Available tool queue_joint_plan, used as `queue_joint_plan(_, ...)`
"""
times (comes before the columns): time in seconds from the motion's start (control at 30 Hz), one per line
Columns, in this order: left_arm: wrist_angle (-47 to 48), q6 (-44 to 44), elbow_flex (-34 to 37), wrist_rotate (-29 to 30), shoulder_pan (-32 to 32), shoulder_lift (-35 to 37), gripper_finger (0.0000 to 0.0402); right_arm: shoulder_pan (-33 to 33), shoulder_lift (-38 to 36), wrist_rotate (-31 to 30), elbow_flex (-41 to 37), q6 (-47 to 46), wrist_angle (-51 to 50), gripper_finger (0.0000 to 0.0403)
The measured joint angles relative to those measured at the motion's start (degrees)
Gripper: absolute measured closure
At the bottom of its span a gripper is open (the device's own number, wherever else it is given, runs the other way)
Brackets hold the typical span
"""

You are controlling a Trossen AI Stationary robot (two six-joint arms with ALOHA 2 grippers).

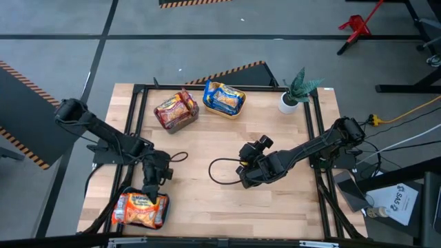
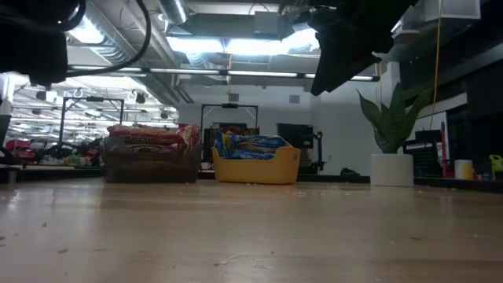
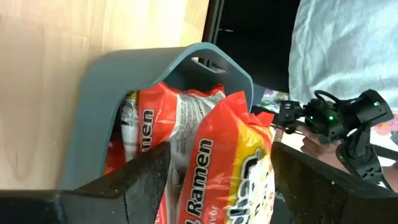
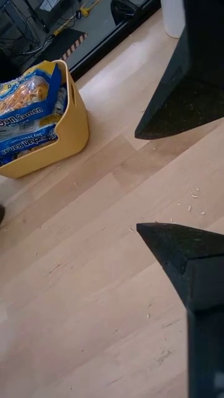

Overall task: Sort Maruchan noodles
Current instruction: Put the orange noodle pack into the blue bin

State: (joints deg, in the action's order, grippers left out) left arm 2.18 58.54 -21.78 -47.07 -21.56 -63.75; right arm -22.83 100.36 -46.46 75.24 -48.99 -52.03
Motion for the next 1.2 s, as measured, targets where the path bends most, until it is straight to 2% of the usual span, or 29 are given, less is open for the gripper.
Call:
queue_joint_plan(0.43,0.02,-2.14,0.0,-4.35,1.72,0.0,0.0127,0.0,0.0,-0.24,-0.02,0.02,0.0,0.0183)
queue_joint_plan(0.63,0.27,-3.4,0.0,-6.4,5.5,0.01,0.0127,0.0,0.0,-0.35,-0.02,0.02,0.0,0.0183)
queue_joint_plan(0.8,1.29,-4.21,0.0,-10.55,9.75,0.13,0.0127,0.0,0.0,-0.37,-0.02,0.02,-0.07,0.0183)
queue_joint_plan(0.9,1.34,-3.78,-0.09,-12.53,12.18,1.87,0.0127,0.0,0.0,-0.38,-0.02,0.02,-0.07,0.0183)
queue_joint_plan(1.07,1.33,-1.81,-1.26,-12.57,15.01,5.75,0.0127,0.0,0.0,-0.41,-0.02,1.06,-0.09,0.0183)
queue_joint_plan(1.2,1.18,3.88,-3.49,-9.72,11.75,9.95,0.0127,0.0,0.0,0.48,-0.02,3.02,-0.11,0.0183)
